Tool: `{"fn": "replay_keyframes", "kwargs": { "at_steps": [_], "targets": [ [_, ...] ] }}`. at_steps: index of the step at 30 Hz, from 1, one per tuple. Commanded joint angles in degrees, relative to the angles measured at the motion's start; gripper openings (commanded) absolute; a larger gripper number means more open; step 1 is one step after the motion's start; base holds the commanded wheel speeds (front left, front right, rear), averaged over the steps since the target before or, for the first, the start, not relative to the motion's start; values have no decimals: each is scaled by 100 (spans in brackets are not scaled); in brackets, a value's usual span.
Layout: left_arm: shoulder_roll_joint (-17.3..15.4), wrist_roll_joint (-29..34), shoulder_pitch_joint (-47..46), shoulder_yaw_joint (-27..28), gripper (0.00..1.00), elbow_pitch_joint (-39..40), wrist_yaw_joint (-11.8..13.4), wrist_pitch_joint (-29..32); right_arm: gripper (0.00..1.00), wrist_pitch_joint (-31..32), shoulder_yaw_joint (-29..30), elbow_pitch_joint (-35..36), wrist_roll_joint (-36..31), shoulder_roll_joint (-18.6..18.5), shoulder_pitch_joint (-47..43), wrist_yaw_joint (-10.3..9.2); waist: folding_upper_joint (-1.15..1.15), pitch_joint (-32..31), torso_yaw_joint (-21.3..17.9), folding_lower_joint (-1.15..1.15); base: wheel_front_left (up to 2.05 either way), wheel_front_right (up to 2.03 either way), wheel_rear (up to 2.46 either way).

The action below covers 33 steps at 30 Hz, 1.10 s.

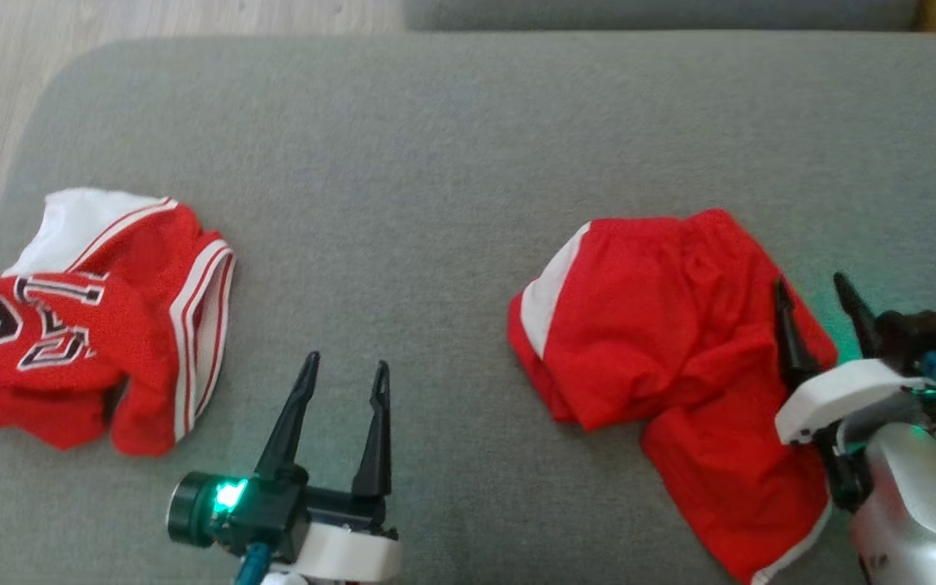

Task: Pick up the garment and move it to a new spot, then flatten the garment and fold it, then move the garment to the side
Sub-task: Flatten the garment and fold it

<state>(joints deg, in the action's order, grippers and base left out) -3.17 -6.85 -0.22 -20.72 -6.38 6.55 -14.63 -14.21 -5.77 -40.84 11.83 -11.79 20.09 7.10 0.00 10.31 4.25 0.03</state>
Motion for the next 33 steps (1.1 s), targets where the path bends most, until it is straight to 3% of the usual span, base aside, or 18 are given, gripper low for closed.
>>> {"fn": "replay_keyframes", "kwargs": {
  "at_steps": [1, 3, 4, 5, 12, 16, 20, 27, 32, 33],
  "targets": [
    [29, -50, -218, 98, 100, 190, 47, -37, 100, 99, -394, -127, 324, -92, 200, 39, 0, 193, 194, -3, 0, 0, 0],
    [29, -78, -275, 49, 100, 192, 74, -37, 98, 342, -865, -458, 841, -187, 336, 39, 0, 248, 255, -3, 0, 0, 0],
    [29, -88, -289, 34, 100, 188, 86, -37, 55, 445, -1118, -552, 1081, -252, 382, 39, 0, 256, 274, -3, 0, 0, 0],
    [29, -100, -295, 26, 100, 184, 99, -37, 0, 483, -1365, -589, 1289, -336, 424, 39, 0, 257, 287, -3, 0, 0, 0],
    [29, -185, -242, 75, 100, 206, 197, -37, 0, 59, -2157, -454, 1956, -957, 949, 39, 0, 87, 187, -3, 0, 0, 0],
    [29, -188, -213, 17, 100, 278, 207, -37, 0, -67, -2148, -285, 1668, -1403, 1671, 39, 0, -126, 95, -3, 0, 0, 0],
    [29, -147, -156, 23, 100, 398, 301, -37, 0, -76, -1805, 500, 1105, -1645, 2185, 39, 0, -285, 36, -3, 0, 0, 0],
    [29, -71, -68, 64, 100, 436, 346, -37, 0, -77, -2123, 1392, 637, -1658, 1656, 39, 0, -382, -10, -3, 0, 0, 0],
    [29, -62, -80, 68, 100, 416, 324, -37, 0, -78, -2443, 1521, 685, -1248, 433, 39, 0, -330, -5, -3, 0, 0, 0],
    [29, -73, -84, 50, 100, 389, 294, -37, 18, -78, -2521, 1532, 739, -1123, 176, 39, 0, -322, -10, -3, 0, 0, 0]
  ]
}}
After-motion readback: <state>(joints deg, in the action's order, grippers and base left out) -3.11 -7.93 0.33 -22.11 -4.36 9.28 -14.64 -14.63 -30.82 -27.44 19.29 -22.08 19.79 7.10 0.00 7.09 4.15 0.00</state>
